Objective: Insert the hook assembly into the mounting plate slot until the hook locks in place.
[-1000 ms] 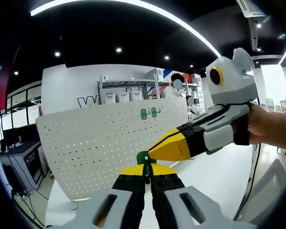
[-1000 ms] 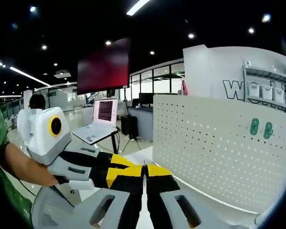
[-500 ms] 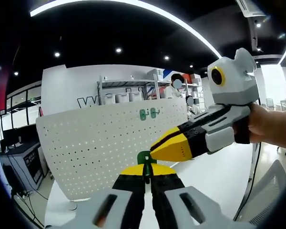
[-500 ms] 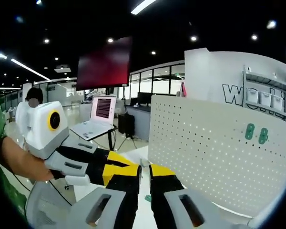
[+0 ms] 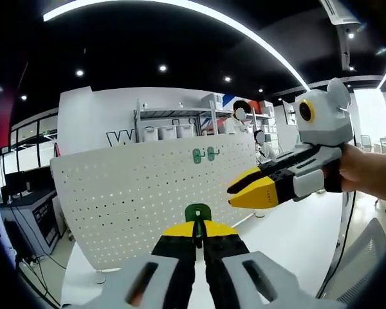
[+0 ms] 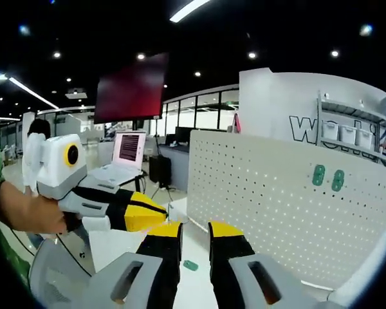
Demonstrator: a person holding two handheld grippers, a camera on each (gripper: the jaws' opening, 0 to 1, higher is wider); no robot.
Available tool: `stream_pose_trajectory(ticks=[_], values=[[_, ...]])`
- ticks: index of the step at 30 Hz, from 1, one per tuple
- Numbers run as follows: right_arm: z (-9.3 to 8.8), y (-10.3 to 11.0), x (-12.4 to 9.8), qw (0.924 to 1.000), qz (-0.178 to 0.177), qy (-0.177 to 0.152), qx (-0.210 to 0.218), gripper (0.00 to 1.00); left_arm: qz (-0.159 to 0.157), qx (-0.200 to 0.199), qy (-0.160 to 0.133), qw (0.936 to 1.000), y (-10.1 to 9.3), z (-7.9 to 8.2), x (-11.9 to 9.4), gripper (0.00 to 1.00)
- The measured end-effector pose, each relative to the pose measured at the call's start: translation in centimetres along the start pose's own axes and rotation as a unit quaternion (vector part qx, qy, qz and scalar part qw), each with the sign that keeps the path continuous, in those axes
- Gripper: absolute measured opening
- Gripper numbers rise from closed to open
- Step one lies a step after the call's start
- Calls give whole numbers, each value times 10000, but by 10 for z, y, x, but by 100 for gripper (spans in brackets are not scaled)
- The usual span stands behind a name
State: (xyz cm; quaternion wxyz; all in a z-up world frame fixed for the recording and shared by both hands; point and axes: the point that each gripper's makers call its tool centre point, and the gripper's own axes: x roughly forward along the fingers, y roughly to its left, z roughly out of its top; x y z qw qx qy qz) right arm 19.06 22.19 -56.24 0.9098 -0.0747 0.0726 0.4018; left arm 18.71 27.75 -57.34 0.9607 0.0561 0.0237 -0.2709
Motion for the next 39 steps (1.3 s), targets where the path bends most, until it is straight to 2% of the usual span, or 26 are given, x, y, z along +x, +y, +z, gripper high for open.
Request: stream_pose_trajectory(ticks=[12,18,22,24,26,28,30,31,32,35,39], values=[[-5,-7,-9,10000,-47,29,69,13,290,46,-141,9995,29,18,-17,3],[-7,-8,-10,9999,-26,65,83,13,381,97,-256,9989,35,29,-21,2],[-12,-10,-11,9999,-58,55,91,13,413,97,-283,9987,36,30,-21,2],[-17,-15,-13,9997,-218,-4,73,13,428,93,-319,9985,36,32,-23,2],[-25,-28,-17,9978,-635,-179,-23,10,458,92,-361,9983,37,34,-24,2],[-38,-33,-20,9956,-848,-288,271,9,482,69,-379,9981,40,35,-25,2],[-46,-39,-24,9922,-1134,-426,290,9,491,60,-375,9981,40,34,-25,2],[-52,-41,-27,9889,-1281,-553,517,8,489,65,-372,9981,40,34,-25,2],[-56,-42,-29,9875,-1359,-625,497,8,483,66,-372,9981,40,35,-26,2],[-80,-39,-31,9877,-1424,-464,457,8,488,94,-375,9981,41,35,-27,2],[-96,-38,-37,9856,-1608,-427,298,7,523,87,-376,9979,44,36,-28,2]])
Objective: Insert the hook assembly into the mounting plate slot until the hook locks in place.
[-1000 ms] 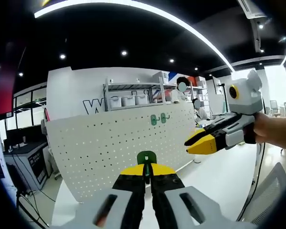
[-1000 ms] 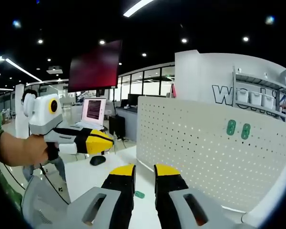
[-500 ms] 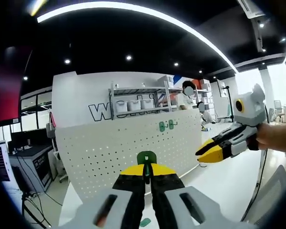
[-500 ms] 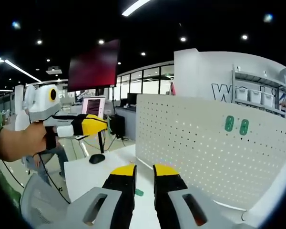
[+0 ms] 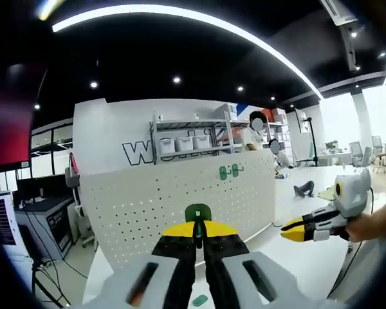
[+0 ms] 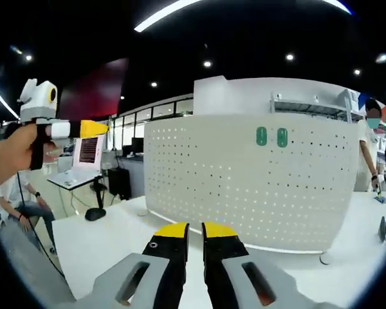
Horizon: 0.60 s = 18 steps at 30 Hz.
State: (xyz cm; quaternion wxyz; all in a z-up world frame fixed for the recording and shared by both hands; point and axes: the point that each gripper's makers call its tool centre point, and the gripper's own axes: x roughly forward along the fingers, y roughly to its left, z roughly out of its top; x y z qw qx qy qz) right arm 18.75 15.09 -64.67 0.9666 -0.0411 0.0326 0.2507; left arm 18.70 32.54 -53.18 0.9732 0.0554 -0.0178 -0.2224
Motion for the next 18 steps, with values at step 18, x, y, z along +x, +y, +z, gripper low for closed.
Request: stream_pose_trajectory(ticks=[18], values=[[-38,19,-12,9977,207,477,-428,7,99,90,-90,9999,5,12,-10,2]])
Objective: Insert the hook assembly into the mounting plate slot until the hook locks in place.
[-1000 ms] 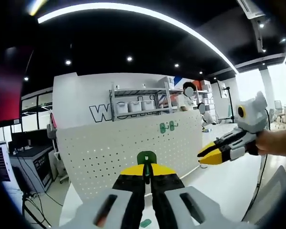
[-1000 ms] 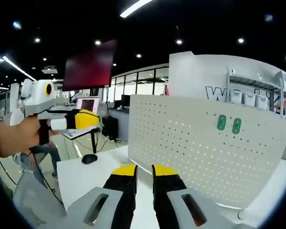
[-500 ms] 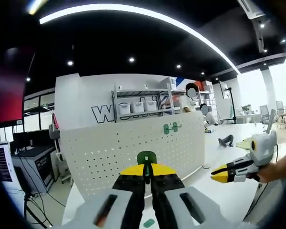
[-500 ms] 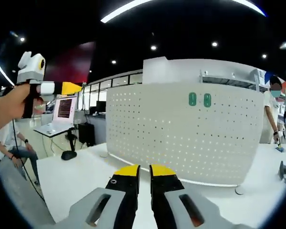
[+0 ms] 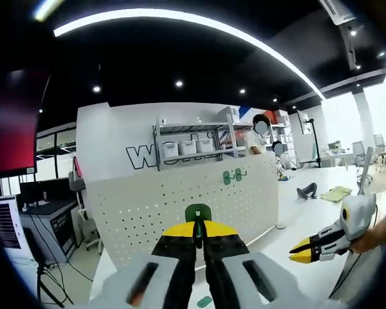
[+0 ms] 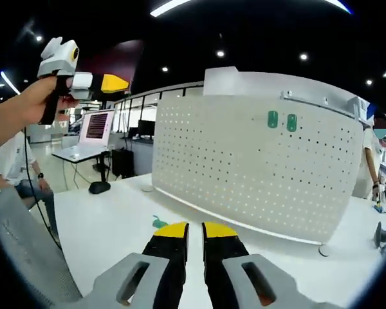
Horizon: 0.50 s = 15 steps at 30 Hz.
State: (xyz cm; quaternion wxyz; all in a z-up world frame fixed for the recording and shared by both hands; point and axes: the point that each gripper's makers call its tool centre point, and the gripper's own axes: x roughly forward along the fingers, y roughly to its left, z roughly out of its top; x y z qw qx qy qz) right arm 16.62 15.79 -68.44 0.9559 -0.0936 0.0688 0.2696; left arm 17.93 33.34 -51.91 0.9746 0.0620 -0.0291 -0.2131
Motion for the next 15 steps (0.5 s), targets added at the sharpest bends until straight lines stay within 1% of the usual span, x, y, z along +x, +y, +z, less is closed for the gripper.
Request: stream_pose_trajectory(ticks=[7,12,15], values=[[-4,0,-3,9999,35,54,-94,7,102,101,39,9999,8,3,-7,2],[-8,-2,-4,9998,64,102,-145,8,183,215,22,9996,14,11,-11,3],[-10,-8,-4,9999,31,132,-63,8,233,251,-13,9994,18,18,-14,3]])
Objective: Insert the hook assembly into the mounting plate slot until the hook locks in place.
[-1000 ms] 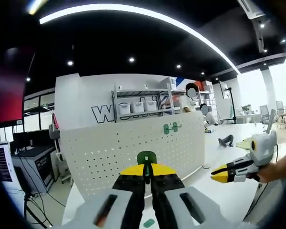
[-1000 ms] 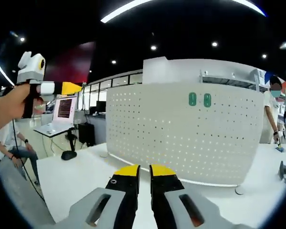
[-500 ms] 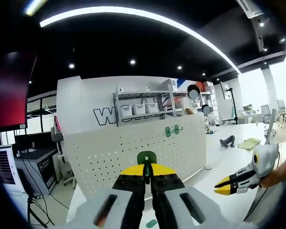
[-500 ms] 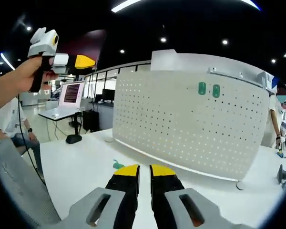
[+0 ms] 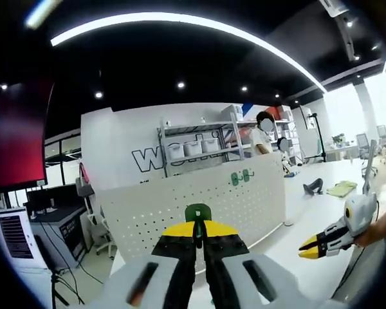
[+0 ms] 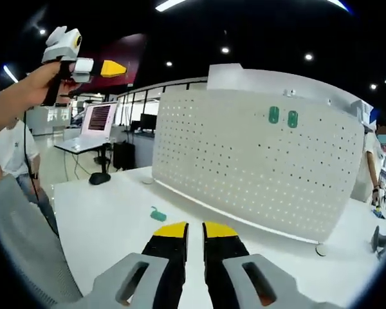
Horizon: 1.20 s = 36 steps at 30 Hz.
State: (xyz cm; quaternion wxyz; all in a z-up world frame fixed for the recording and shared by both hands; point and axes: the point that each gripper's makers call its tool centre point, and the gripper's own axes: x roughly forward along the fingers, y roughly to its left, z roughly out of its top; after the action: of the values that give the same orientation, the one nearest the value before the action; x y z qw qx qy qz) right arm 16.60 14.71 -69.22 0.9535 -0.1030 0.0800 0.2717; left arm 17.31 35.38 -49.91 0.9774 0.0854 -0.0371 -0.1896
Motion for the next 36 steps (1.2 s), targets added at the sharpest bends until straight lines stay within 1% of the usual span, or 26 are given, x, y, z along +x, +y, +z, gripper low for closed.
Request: stream_pose_trajectory(ticks=[3,5,8,11,16,23,30,36], values=[[1,0,-1,10000,9,-28,-4,8,15,73,-13,10000,1,6,-1,3],[-1,1,-1,10000,46,22,-48,8,8,126,4,9999,1,9,-2,3],[2,-4,-4,10000,11,-28,2,8,-2,189,8,9998,0,13,-2,3],[3,-7,-4,10000,-21,-43,58,8,-30,87,-35,10000,-6,15,1,3],[6,-9,-7,9999,-50,-104,110,8,-136,59,-51,9999,-22,17,14,3],[13,-14,-9,9994,-146,-238,225,9,-233,44,-46,9997,-40,19,32,3],[22,-20,-9,9987,-251,-375,232,10,-258,16,7,9997,-48,17,48,3],[34,-18,-12,9983,-142,-501,273,12,-334,-15,30,9994,-55,15,62,3]])
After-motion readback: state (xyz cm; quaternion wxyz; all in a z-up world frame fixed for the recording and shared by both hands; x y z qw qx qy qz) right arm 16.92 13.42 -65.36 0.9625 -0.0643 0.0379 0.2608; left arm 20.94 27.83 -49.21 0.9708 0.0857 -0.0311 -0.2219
